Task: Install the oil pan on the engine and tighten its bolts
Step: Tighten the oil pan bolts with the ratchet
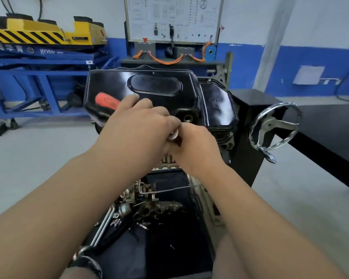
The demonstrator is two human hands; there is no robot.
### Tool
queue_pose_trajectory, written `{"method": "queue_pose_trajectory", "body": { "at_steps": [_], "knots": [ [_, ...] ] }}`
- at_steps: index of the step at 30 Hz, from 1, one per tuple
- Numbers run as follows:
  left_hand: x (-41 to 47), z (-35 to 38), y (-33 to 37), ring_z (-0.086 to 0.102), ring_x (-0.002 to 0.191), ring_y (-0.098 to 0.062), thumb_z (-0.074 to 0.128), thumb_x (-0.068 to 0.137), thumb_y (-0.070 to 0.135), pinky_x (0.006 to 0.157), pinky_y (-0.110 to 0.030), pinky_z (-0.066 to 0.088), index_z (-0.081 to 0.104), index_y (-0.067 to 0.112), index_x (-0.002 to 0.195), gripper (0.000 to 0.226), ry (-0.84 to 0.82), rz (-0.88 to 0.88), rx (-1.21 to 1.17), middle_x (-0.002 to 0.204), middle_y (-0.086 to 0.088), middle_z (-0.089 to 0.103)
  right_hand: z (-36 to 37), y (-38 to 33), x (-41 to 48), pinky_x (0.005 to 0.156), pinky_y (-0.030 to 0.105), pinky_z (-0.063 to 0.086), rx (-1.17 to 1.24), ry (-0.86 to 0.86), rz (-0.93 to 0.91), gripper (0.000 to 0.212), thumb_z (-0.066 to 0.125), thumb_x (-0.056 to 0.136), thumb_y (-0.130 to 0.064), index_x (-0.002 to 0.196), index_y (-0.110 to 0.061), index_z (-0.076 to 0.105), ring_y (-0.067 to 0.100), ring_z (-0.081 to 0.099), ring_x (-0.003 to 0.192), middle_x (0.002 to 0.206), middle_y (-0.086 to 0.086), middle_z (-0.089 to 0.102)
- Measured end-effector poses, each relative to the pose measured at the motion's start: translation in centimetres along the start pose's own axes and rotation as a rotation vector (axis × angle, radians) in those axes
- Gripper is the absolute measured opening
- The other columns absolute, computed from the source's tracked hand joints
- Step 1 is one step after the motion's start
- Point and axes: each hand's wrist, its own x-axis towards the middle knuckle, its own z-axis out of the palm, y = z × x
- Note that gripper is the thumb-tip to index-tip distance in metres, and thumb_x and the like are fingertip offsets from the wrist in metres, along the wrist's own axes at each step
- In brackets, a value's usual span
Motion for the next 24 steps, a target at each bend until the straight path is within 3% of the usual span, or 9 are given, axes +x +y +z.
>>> {"method": "queue_pose_trajectory", "body": {
  "at_steps": [3,5,7,10,12,15,17,19,24],
  "knots": [
    [0.1,0.3,0.1,0.057,0.091,-0.019,0.051,0.082,0.057,0.095,-0.035,0.031,0.061,0.029,0.094,0.032,0.027,-0.132,-0.041,0.091,0.008,0.062,0.5,-0.4,0.1,0.046,0.025,0.022,-0.022,0.006,0.068,0.032,0.052,0.076,-0.022,0.056,-0.031,0.029,0.011,0.036,0.054,0.058,-0.012,0.038],
    [0.3,0.4,0.4,0.049,0.074,-0.018,0.048,0.081,0.060,0.085,-0.033,0.032,0.046,0.026,0.069,0.036,0.019,-0.210,-0.042,0.071,0.008,0.050,0.9,-0.4,0.1,0.046,0.025,0.021,0.004,0.012,0.119,0.031,0.054,0.076,-0.021,0.057,-0.028,0.031,0.008,0.036,0.052,0.058,-0.009,0.041],
    [0.4,0.2,0.6,0.042,0.068,-0.017,0.048,0.082,0.058,0.081,-0.032,0.030,0.038,0.026,0.064,0.038,-0.013,-0.229,-0.070,0.066,0.008,0.045,1.0,-0.6,0.0,0.046,0.026,0.023,0.019,-0.006,0.143,0.027,0.053,0.077,-0.020,0.059,-0.027,0.033,0.008,0.037,0.052,0.059,-0.008,0.044],
    [0.3,-0.1,0.3,0.051,0.087,-0.016,0.055,0.086,0.042,0.091,-0.032,0.031,0.059,0.031,0.089,0.012,-0.019,-0.050,-0.088,0.092,0.011,0.060,0.2,-0.8,0.1,0.047,0.026,0.030,0.042,-0.097,0.104,0.027,0.051,0.078,-0.018,0.059,-0.031,0.036,0.010,0.042,0.051,0.056,-0.011,0.045],
    [0.5,-0.4,-0.5,0.047,0.103,-0.016,0.058,0.086,0.029,0.097,-0.033,0.030,0.061,0.039,0.111,0.027,-0.025,0.078,-0.017,0.110,0.016,0.061,-0.7,-0.7,0.4,0.050,0.027,0.037,0.070,-0.125,0.096,0.028,0.056,0.083,-0.024,0.059,-0.035,0.044,0.013,0.051,0.057,0.057,-0.012,0.051],
    [0.9,-0.9,-1.8,0.040,0.114,-0.012,0.056,0.088,0.019,0.099,-0.034,0.030,0.059,0.043,0.121,0.041,-0.055,0.192,0.004,0.122,0.024,0.057,-1.2,-0.4,0.8,0.069,0.037,0.052,0.074,-0.152,0.101,0.012,0.056,0.088,-0.033,0.086,-0.028,0.067,0.019,0.062,0.078,0.080,-0.005,0.067],
    [1.2,-1.0,-2.1,0.041,0.115,-0.012,0.055,0.090,0.020,0.097,-0.032,0.031,0.058,0.040,0.122,0.037,-0.072,0.227,0.006,0.122,0.023,0.058,-1.2,-0.4,0.9,0.071,0.040,0.053,0.086,-0.159,0.094,0.014,0.056,0.086,-0.036,0.089,-0.026,0.065,0.018,0.061,0.078,0.081,-0.006,0.066],
    [1.4,-0.9,-1.9,0.045,0.110,-0.014,0.053,0.092,0.028,0.095,-0.032,0.033,0.058,0.037,0.122,0.031,-0.088,0.255,0.025,0.118,0.018,0.059,-1.1,-0.5,0.6,0.064,0.036,0.051,0.098,-0.161,0.082,0.009,0.058,0.082,-0.037,0.074,-0.034,0.055,0.014,0.058,0.069,0.070,-0.009,0.060],
    [1.7,-0.7,-0.4,0.058,0.098,-0.021,0.049,0.093,0.035,0.084,-0.033,0.042,0.058,0.024,0.112,0.023,-0.137,0.116,-0.122,0.105,0.003,0.062,-0.9,-0.5,0.6,0.045,0.026,0.029,0.022,-0.142,0.068,0.031,0.051,0.081,-0.026,0.055,-0.032,0.035,0.016,0.047,0.053,0.054,-0.010,0.044]
  ]
}}
